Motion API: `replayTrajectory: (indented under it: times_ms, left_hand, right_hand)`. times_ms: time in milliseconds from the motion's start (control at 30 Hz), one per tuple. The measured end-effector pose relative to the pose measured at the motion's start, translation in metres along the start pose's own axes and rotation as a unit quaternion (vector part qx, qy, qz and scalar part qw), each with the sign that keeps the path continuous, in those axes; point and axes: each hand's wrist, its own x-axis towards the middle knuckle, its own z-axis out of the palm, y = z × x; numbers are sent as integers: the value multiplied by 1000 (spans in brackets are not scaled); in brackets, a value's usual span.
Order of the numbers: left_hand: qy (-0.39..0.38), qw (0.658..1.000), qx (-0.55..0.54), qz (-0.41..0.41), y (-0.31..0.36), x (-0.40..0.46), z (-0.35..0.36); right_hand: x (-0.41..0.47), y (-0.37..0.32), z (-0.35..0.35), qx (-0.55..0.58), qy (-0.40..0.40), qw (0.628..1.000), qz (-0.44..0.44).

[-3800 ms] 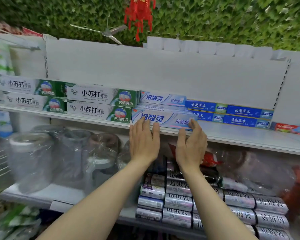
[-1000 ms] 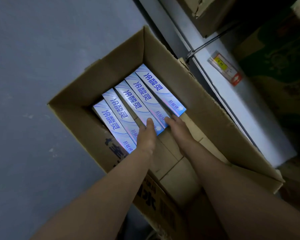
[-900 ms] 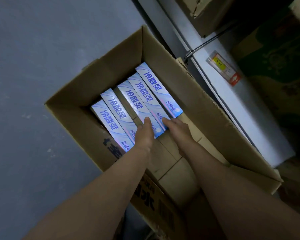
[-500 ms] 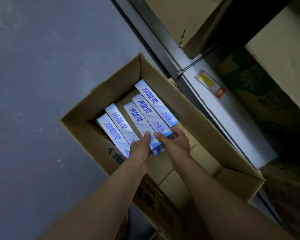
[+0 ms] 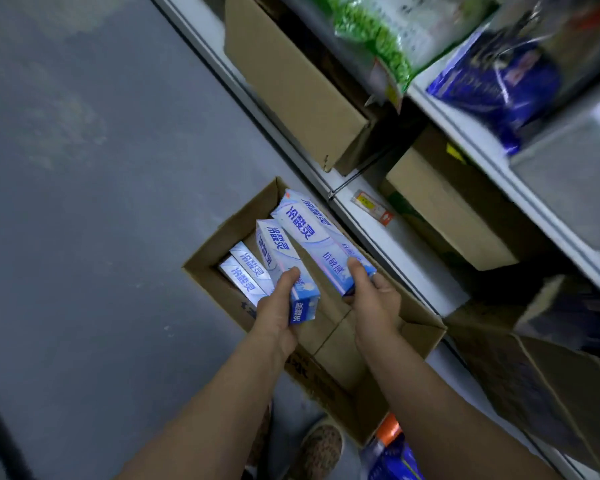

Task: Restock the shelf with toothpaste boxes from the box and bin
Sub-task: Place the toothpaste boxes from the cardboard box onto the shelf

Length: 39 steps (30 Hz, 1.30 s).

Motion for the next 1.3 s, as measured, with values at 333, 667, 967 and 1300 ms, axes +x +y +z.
replayTrajectory:
  times_ms: [333, 667, 967, 1300]
  left_hand:
    - [-72, 990, 76, 98, 62, -185, 55]
    - [-213, 972, -1, 98, 101, -362, 106]
    - [-389, 912, 16, 131, 110, -552, 157]
    - [-563, 815, 60, 128, 51, -721, 235]
  right_hand:
    - [-133, -137, -63, 114, 4, 991, -64]
    - [-282, -246, -147, 228, 62, 961, -144]
    - [-440, -354, -267, 322, 131, 890, -294]
    - [-562, -418, -431, 358, 258, 795, -417]
